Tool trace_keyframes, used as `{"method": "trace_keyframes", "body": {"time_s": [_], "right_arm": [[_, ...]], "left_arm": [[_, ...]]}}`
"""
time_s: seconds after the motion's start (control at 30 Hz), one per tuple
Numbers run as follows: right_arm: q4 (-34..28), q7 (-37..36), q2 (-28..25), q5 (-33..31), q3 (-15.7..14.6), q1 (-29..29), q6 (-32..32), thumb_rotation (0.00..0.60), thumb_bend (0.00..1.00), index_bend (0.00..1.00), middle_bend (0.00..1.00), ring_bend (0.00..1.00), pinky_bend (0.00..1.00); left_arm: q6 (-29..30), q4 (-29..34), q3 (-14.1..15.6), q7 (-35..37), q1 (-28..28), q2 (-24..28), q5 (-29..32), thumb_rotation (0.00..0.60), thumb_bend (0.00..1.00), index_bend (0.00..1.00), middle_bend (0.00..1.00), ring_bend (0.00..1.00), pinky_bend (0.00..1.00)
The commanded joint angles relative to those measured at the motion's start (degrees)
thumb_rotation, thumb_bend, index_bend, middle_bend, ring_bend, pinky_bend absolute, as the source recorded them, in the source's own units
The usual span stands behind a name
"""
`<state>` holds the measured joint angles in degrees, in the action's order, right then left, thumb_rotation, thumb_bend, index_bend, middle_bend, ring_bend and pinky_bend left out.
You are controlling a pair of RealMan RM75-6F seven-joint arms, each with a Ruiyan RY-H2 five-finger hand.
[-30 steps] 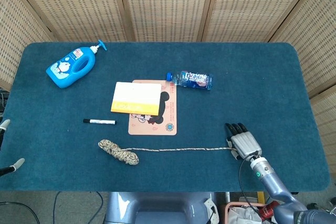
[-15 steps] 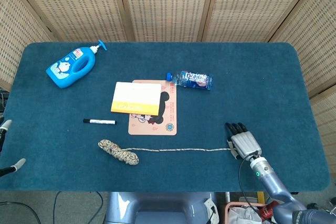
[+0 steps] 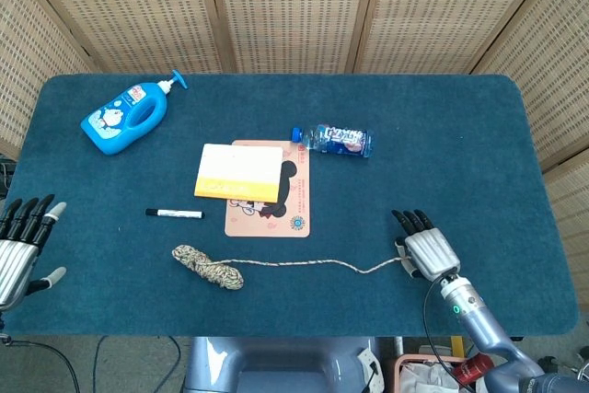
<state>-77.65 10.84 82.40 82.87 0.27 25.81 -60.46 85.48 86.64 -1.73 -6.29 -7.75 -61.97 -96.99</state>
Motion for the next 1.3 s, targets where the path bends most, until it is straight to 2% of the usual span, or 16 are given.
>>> {"method": "trace_keyframes", "body": {"time_s": [0.03, 0.13, 0.27, 0.3, 0.6, 0.87, 1.03, 1.13, 1.3], "right_arm": [[-0.45, -0.08, -0.31, 0.55, -0.1, -0.21, -0.69, 0.6, 0.49, 0.69, 0.0, 0.0, 0.0], [-0.78, -0.2, -0.52, 0.97, -0.05, -0.31, -1.31, 0.6, 0.49, 0.69, 0.0, 0.0, 0.0], [-0.68, -0.35, -0.48, 1.61, 0.01, -0.46, -2.22, 0.6, 0.49, 0.69, 0.0, 0.0, 0.0], [-1.13, -1.32, -0.58, 1.58, 0.03, -0.53, -2.21, 0.6, 0.49, 0.69, 0.0, 0.0, 0.0], [-1.28, -2.55, -1.24, 1.36, 0.11, -0.27, -1.39, 0.6, 0.49, 0.69, 0.0, 0.0, 0.0], [-1.67, -2.81, -1.54, 1.49, 0.2, -0.34, -1.66, 0.6, 0.49, 0.69, 0.0, 0.0, 0.0], [-1.75, -2.77, -1.59, 1.48, 0.33, -0.35, -1.83, 0.6, 0.49, 0.69, 0.0, 0.0, 0.0], [-1.83, -2.75, -1.62, 1.45, 0.34, -0.36, -1.81, 0.6, 0.49, 0.69, 0.0, 0.0, 0.0], [-1.79, -2.76, -1.68, 1.33, 0.46, -0.35, -1.81, 0.6, 0.49, 0.69, 0.0, 0.0, 0.0]], "left_arm": [[-0.3, -11.0, 1.71, 5.73, -7.72, -1.97, -12.84, 0.6, 0.05, 0.15, 0.0, 0.0, 0.07], [-2.32, -16.37, 2.57, 6.73, -11.74, -3.8, -16.86, 0.6, 0.05, 0.18, 0.01, 0.0, 0.03], [-6.9, -18.45, 3.57, 7.61, -15.62, -5.6, -18.31, 0.6, 0.05, 0.14, 0.01, 0.0, 0.0], [-9.48, -19.08, 4.22, 8.38, -17.7, -7.54, -19.24, 0.6, 0.05, 0.14, 0.01, 0.0, 0.01], [-16.4, -25.95, 6.07, 9.67, -22.67, -17.36, -17.89, 0.6, 0.06, 0.14, 0.01, 0.0, 0.03], [-17.42, -27.24, 7.24, 10.63, -24.27, -21.37, -15.67, 0.6, 0.07, 0.14, 0.01, 0.0, 0.04], [-18.74, -26.79, 7.77, 11.34, -25.37, -22.62, -14.23, 0.6, 0.12, 0.15, 0.02, 0.0, 0.07], [-19.4, -26.79, 8.06, 11.16, -26.17, -23.55, -13.77, 0.6, 0.16, 0.17, 0.05, 0.03, 0.09], [-20.11, -26.69, 8.57, 11.39, -27.07, -25.02, -13.17, 0.6, 0.21, 0.23, 0.13, 0.11, 0.19]]}}
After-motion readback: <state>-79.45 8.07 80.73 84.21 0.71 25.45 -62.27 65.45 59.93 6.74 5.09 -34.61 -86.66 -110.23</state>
